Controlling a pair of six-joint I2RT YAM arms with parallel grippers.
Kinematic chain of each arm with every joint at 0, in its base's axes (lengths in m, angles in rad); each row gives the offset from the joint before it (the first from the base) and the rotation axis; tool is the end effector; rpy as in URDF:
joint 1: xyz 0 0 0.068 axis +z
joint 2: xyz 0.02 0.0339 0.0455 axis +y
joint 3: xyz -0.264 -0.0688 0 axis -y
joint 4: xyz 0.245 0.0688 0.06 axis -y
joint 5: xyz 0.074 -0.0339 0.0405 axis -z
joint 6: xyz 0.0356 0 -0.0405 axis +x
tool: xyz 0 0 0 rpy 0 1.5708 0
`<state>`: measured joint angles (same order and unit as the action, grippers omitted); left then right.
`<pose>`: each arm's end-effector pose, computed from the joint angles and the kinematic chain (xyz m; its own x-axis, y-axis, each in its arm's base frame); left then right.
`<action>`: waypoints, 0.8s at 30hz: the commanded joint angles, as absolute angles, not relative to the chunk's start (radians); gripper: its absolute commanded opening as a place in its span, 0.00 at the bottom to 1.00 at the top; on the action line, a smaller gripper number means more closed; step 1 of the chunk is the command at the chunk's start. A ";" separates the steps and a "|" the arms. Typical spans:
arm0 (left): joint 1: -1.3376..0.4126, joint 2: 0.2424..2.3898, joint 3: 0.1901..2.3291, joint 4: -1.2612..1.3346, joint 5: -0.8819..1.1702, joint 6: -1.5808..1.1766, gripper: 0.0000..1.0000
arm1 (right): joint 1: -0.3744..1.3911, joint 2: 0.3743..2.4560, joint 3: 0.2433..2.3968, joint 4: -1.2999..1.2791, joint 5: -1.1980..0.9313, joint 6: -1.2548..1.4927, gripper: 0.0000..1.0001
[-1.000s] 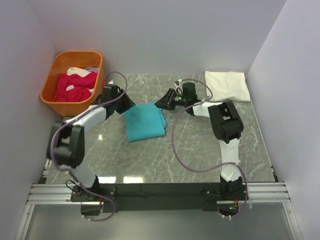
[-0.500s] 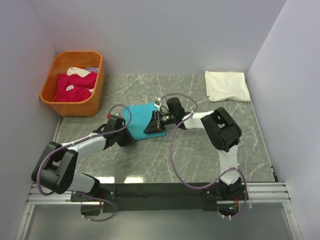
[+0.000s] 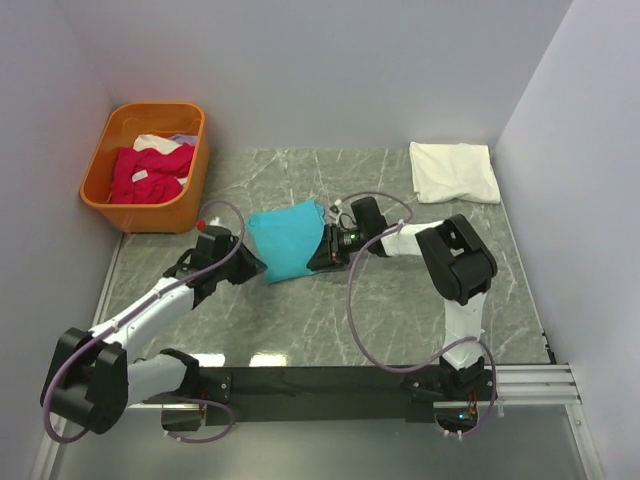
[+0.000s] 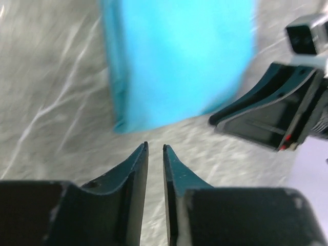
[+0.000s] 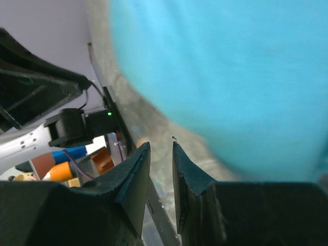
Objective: Fold and stack the t-shirts
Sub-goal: Fold the tshirt
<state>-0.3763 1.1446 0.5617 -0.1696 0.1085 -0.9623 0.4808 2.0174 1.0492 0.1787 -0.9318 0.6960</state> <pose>0.2109 -0.0875 0.1944 -0.7234 -0.5912 -0.3566 -0.2707 0.7180 -0.6413 0.3320 0.2054 0.1162 -0.9813 -0.0806 -0.1750 -0.1927 0.4157 0.8889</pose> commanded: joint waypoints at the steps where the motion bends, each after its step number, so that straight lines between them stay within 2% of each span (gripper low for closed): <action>1: -0.373 1.140 0.655 -0.169 0.058 -0.937 0.25 | 0.480 1.934 1.110 0.175 -0.934 0.682 0.32; 8: -0.367 1.392 0.716 -0.109 0.117 -0.910 0.19 | 0.474 2.023 1.144 0.219 -0.934 0.722 0.32; 12: -0.367 1.451 0.669 -0.104 0.120 -0.931 0.16 | 0.445 2.080 1.094 0.270 -0.924 0.738 0.31; 17: -0.362 1.418 0.611 -0.164 0.110 -0.926 0.15 | 0.417 2.047 1.063 0.147 -0.842 0.652 0.31; 20: -0.364 1.311 0.612 -0.225 0.089 -0.924 0.20 | 0.423 1.939 1.094 0.014 -0.766 0.572 0.32; 22: -0.364 1.255 0.656 -0.315 0.028 -0.910 0.30 | 0.434 1.860 1.138 -0.101 -0.660 0.511 0.33; 24: -0.364 1.189 0.716 -0.376 -0.038 -0.885 0.41 | 0.449 1.824 1.175 -0.178 -0.538 0.476 0.39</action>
<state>-0.3656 1.2827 0.6250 -0.2752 0.0612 -0.9234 0.4301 1.9453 1.0946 -0.0254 -0.7418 0.5926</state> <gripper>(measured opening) 0.382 0.365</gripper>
